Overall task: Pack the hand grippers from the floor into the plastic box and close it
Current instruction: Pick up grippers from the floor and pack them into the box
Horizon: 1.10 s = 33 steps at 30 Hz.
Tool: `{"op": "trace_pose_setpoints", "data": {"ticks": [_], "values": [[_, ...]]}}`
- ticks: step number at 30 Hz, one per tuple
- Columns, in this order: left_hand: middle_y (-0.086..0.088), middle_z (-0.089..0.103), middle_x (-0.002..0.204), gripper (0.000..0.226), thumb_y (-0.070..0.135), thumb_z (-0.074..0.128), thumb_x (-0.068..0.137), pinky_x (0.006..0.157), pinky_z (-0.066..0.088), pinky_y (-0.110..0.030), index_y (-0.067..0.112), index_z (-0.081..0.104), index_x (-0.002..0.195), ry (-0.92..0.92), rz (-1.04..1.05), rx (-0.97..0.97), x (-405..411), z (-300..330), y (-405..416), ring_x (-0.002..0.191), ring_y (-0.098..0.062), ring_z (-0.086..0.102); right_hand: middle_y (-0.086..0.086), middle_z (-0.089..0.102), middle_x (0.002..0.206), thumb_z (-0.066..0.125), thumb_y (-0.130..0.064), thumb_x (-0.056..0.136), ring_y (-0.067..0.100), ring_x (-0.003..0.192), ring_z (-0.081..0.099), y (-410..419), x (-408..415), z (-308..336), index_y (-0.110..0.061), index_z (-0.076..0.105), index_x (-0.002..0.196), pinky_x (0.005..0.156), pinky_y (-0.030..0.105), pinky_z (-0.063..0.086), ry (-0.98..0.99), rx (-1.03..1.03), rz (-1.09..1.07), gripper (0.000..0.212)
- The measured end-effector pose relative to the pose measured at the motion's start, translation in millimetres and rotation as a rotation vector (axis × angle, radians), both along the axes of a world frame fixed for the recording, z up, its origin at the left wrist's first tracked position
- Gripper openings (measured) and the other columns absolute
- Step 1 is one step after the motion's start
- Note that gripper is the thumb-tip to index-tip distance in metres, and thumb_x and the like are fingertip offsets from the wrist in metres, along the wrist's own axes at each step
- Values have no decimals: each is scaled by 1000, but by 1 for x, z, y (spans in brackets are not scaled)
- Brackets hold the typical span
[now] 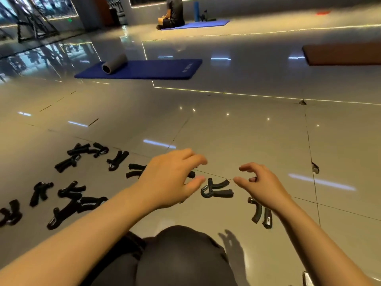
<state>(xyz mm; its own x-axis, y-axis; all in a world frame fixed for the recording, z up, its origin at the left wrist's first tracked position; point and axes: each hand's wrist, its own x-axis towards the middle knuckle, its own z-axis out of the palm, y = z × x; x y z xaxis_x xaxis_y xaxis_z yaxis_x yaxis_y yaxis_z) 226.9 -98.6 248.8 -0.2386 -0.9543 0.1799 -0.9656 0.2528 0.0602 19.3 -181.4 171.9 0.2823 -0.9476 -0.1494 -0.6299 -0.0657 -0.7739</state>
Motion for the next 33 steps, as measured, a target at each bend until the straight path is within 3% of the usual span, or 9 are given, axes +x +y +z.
{"op": "trace_pose_setpoints", "data": {"ticks": [2,5,7,9,13,19,24,29,33], "values": [[13,50,122,42,49,42,92,77,47,-24,34,42,132,-54,-62,31,11,-14,-21,105,-7,51,-5,48,121,65,-38,85,13,100,52,-11,19,-7,-27,56,118,80,40,52,-37,15,2,36],[4,53,120,41,41,46,92,81,45,-29,26,44,131,-203,-150,66,43,-34,-65,103,-15,52,-6,46,125,64,-39,85,11,101,49,-33,41,-25,-28,53,122,82,31,47,-9,29,-12,40],[2,54,118,42,42,46,91,82,46,-32,25,45,129,-231,-156,39,56,-42,-96,102,-17,53,-5,45,127,65,-41,84,12,105,48,-51,46,-41,-29,52,123,83,38,51,20,44,-41,42],[5,49,123,50,50,45,90,84,47,-31,30,37,135,-153,-161,104,55,-60,-124,107,-14,50,-5,44,129,65,-41,84,15,114,48,-66,46,-60,-29,51,124,86,44,52,46,69,-88,45],[8,43,128,59,58,45,88,84,44,-28,37,27,140,-25,-246,237,42,-105,-186,112,-12,45,-2,41,136,65,-40,84,18,120,46,-94,39,-111,-28,46,130,94,32,43,164,132,-112,51],[3,48,128,64,63,33,83,85,44,-33,31,39,137,30,-345,356,32,-224,-240,112,-18,49,2,29,146,65,-41,83,25,130,35,-123,15,-203,-28,33,141,98,37,42,447,203,-168,67],[-6,60,114,63,40,79,64,72,54,-37,25,51,118,183,-302,403,25,-335,-221,95,-25,62,4,16,153,65,-55,78,28,137,21,-112,-7,-274,-30,19,146,99,43,39,616,319,-334,86],[-12,44,132,68,26,79,65,92,44,-54,20,49,125,104,-344,402,21,-396,-212,121,-33,46,11,16,153,72,-50,74,35,135,25,-81,-12,-315,-23,15,149,102,46,37,629,334,-421,98],[-18,35,138,75,22,81,62,96,42,-55,19,46,129,99,-343,378,19,-410,-228,124,-36,39,12,23,152,75,-44,74,38,132,32,-77,-10,-325,-20,23,148,104,48,36,585,259,-486,94]]}}
